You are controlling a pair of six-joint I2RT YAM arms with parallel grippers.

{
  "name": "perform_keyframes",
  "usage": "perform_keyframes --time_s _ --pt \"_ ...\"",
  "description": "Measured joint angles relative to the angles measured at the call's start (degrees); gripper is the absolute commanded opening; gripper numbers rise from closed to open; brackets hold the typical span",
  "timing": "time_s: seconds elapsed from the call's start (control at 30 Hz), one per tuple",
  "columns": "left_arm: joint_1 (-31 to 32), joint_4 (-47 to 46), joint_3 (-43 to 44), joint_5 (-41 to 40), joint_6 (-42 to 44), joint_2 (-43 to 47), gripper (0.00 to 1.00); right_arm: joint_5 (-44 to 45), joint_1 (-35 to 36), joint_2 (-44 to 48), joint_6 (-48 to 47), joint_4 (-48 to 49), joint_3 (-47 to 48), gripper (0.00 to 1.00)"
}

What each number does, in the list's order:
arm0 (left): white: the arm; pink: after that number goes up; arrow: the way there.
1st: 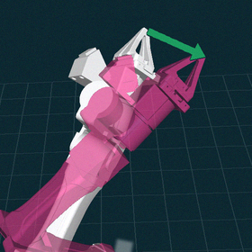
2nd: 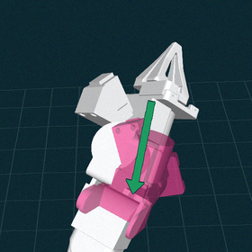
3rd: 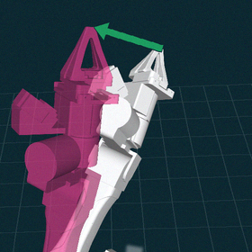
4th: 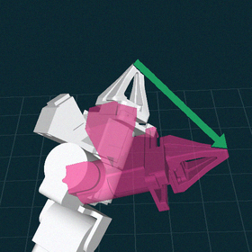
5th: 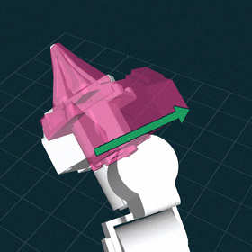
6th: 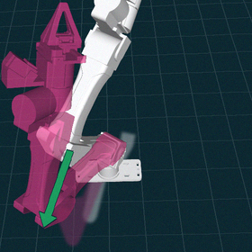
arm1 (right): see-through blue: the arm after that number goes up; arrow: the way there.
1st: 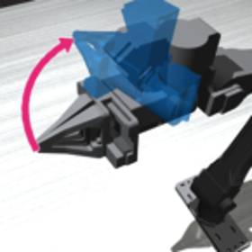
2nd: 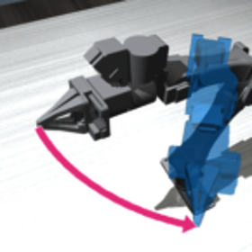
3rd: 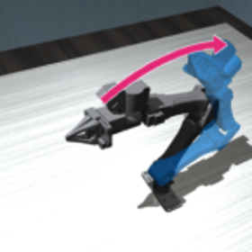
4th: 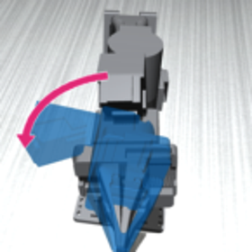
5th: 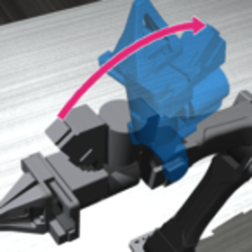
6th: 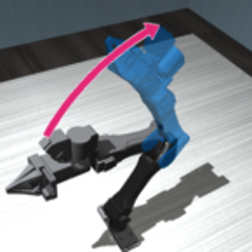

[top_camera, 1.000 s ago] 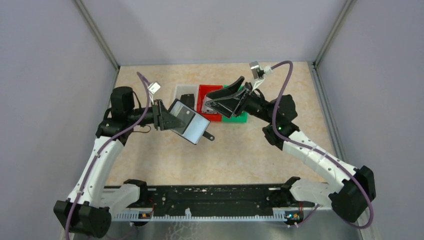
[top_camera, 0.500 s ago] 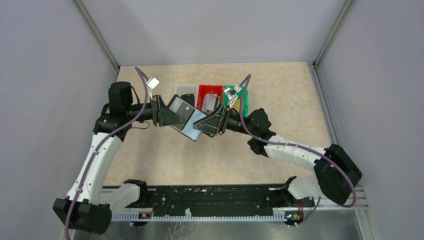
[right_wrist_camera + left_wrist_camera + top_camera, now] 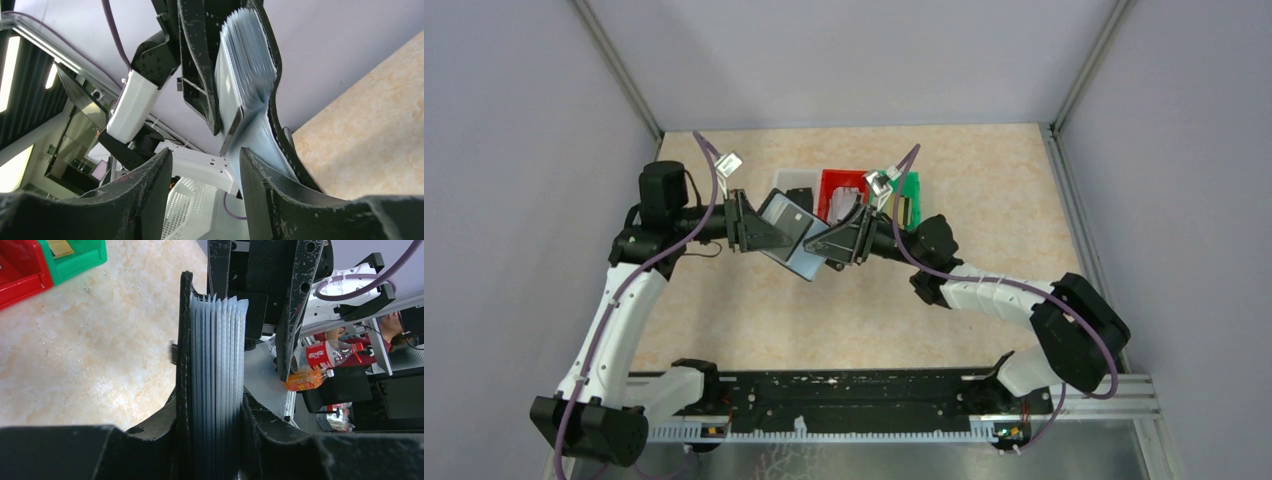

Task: Take the credit cards out of the card holder
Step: Remove the credit card from the card holder.

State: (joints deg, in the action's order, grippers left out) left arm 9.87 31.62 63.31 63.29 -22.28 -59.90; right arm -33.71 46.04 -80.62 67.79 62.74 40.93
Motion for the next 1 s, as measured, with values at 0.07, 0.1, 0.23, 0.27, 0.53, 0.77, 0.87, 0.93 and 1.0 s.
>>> perform_keyframes --time_s 0.07,0.1,0.23,0.27,0.53,0.77,0.87,0.93,1.0 --pt "0.0 0.0 0.2 0.5 -0.1 0.0 0.11 -0.1 0.0 -0.4 0.0 0.5 1.0 0.51" --pt "0.0 0.0 0.2 0.8 -0.1 0.0 0.11 -0.2 0.0 -0.8 0.3 1.0 1.6 0.5" --pt "-0.3 -0.1 0.2 1.6 -0.2 0.0 0.14 -0.7 0.1 -2.7 1.4 3.0 3.0 0.45" --pt "-0.4 -0.1 0.2 1.7 -0.2 0.0 0.14 -0.7 0.1 -3.4 1.9 3.8 3.1 0.43" --pt "-0.7 0.2 0.2 2.2 -0.2 0.0 0.28 -0.6 0.0 -7.5 5.6 9.7 3.1 0.27" --pt "-0.9 0.1 -0.2 3.2 0.5 0.0 0.49 0.8 0.2 -8.7 7.2 10.0 3.1 0.03" --pt "-0.9 0.2 -0.7 4.1 0.9 0.0 0.57 2.8 0.5 -8.6 6.6 8.1 3.1 0.0" --pt "-0.9 0.0 -1.2 4.6 0.9 0.0 0.58 3.8 0.8 -8.5 6.2 6.9 3.1 0.0" --pt "-0.9 -0.2 -1.6 5.1 0.9 0.0 0.57 4.2 1.0 -8.4 5.9 6.1 3.1 0.0"
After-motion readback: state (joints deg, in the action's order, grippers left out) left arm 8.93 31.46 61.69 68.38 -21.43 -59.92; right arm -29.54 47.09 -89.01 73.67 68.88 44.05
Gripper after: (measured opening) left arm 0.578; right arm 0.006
